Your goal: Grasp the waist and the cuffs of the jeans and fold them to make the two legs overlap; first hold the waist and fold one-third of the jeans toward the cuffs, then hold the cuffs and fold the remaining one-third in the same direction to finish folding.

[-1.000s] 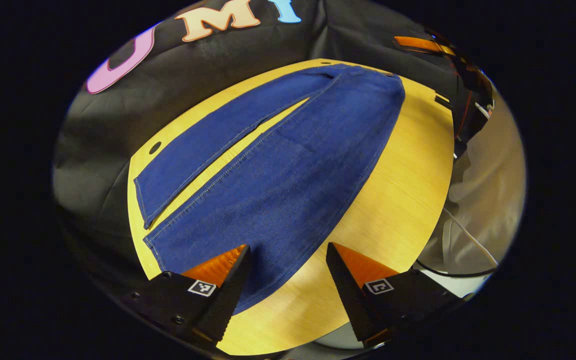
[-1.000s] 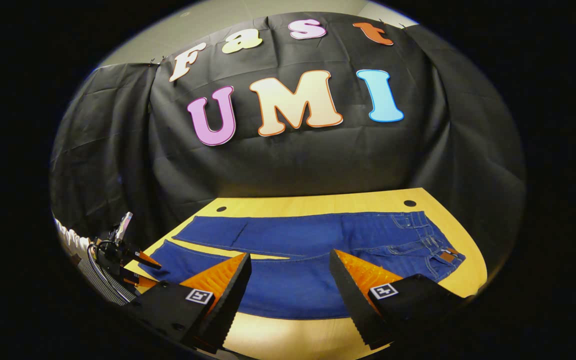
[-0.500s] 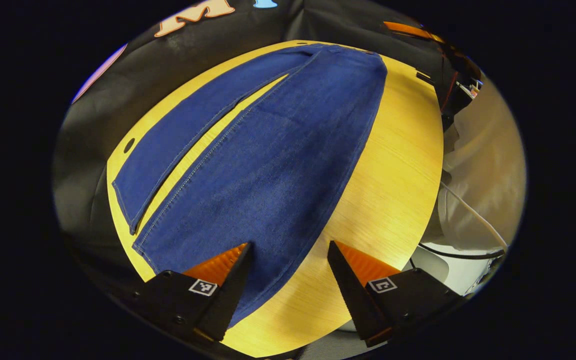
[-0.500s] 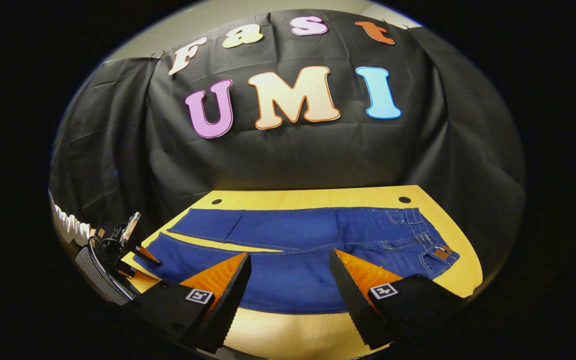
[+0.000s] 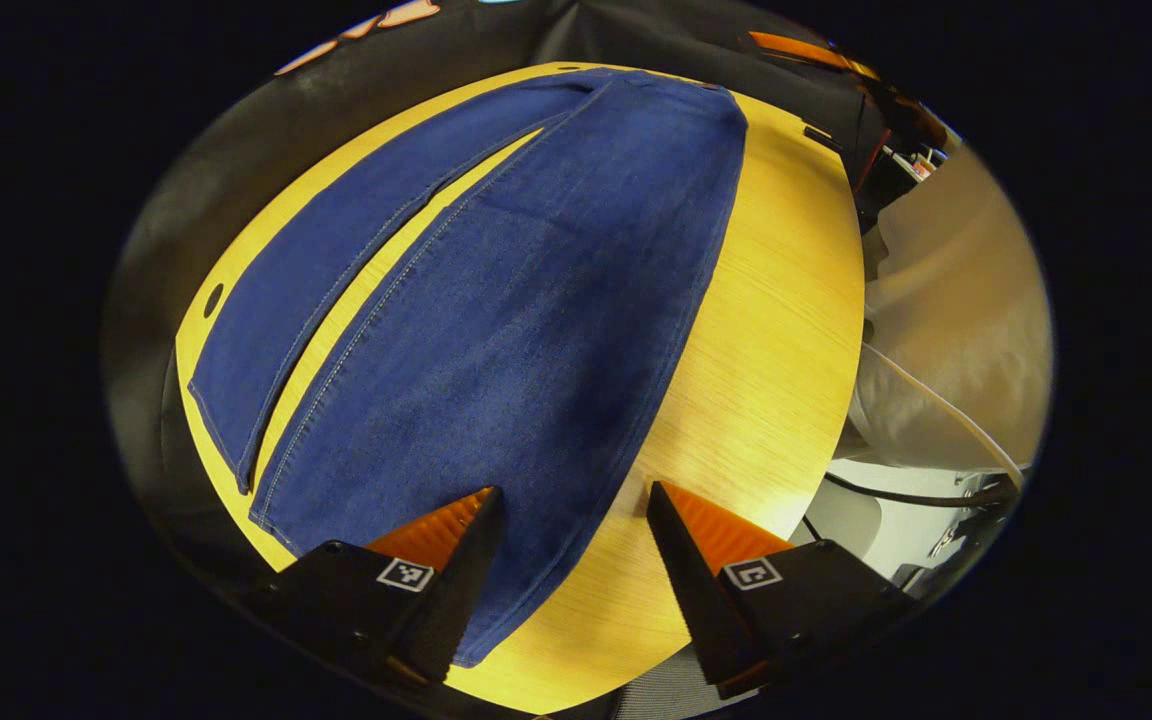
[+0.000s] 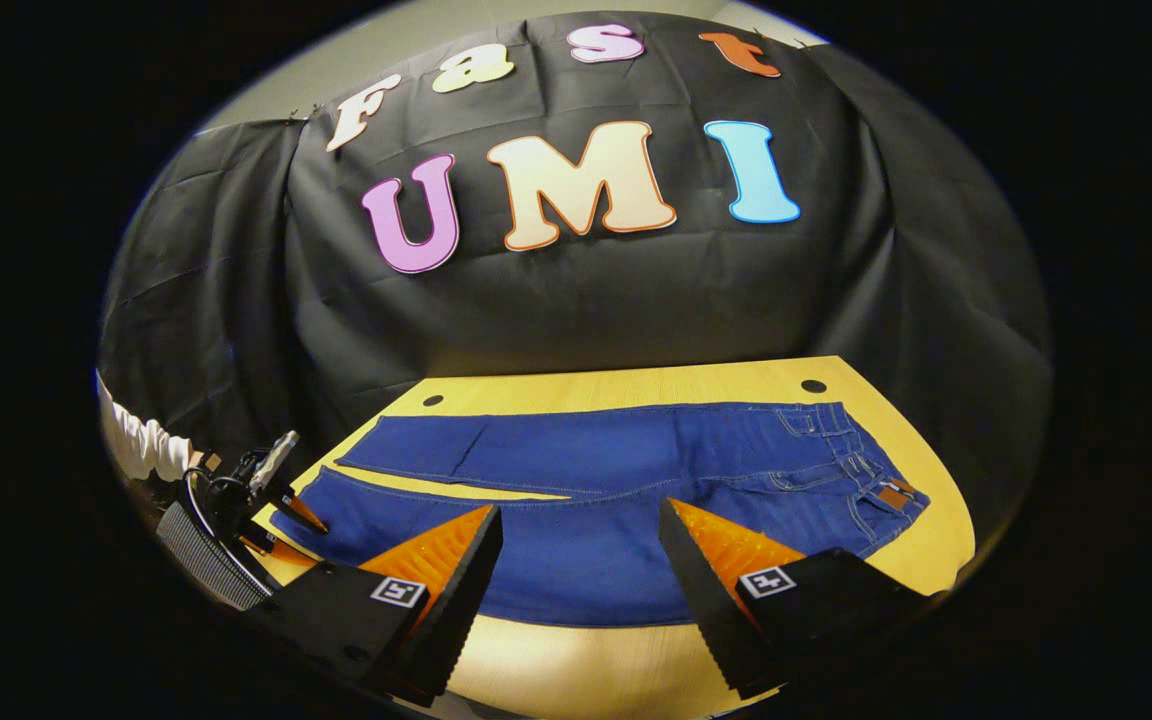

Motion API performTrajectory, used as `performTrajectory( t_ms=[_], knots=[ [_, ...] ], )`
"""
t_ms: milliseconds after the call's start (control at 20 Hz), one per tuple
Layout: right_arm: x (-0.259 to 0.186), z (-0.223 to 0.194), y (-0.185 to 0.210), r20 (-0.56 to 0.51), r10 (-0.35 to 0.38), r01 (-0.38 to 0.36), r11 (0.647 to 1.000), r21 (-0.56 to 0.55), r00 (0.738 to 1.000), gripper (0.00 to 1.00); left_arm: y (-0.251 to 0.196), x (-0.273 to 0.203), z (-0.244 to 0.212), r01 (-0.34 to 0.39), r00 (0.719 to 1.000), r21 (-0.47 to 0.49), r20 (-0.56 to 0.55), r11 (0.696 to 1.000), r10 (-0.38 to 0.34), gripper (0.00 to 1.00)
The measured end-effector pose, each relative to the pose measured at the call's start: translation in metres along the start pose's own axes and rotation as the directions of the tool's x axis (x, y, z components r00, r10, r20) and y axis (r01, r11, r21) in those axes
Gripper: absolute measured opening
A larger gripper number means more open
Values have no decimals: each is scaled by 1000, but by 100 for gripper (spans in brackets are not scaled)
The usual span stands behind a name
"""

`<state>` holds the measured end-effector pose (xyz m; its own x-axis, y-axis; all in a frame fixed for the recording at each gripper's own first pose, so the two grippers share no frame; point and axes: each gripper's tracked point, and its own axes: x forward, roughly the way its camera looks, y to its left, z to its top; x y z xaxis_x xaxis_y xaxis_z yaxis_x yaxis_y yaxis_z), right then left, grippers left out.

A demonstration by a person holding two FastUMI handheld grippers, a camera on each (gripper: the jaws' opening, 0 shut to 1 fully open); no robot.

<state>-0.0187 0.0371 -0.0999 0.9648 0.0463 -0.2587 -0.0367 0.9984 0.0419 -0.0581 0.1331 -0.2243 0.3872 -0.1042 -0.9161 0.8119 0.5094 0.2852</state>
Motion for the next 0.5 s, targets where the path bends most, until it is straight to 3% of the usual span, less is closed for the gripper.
performTrajectory(
  t_ms=[150,300,350,450,500],
  knots=[
    [3,4,-4,6,-5,5,1000,21,1000,97,2,0,-2,0,1000,-6,-19,1000,0,81],
    [6,4,-8,2,-11,11,999,34,1000,97,9,1,4,-15,1000,0,1,1000,15,43],
    [7,4,-9,-2,-14,14,999,32,1000,97,12,2,7,-30,999,11,17,999,30,35],
    [7,2,-10,-10,-12,12,1000,20,1000,98,11,5,9,-38,999,26,25,999,37,7],
    [8,-1,-10,-16,-3,4,1000,9,1000,98,10,5,9,-32,999,13,15,999,32,1]
  ],
)
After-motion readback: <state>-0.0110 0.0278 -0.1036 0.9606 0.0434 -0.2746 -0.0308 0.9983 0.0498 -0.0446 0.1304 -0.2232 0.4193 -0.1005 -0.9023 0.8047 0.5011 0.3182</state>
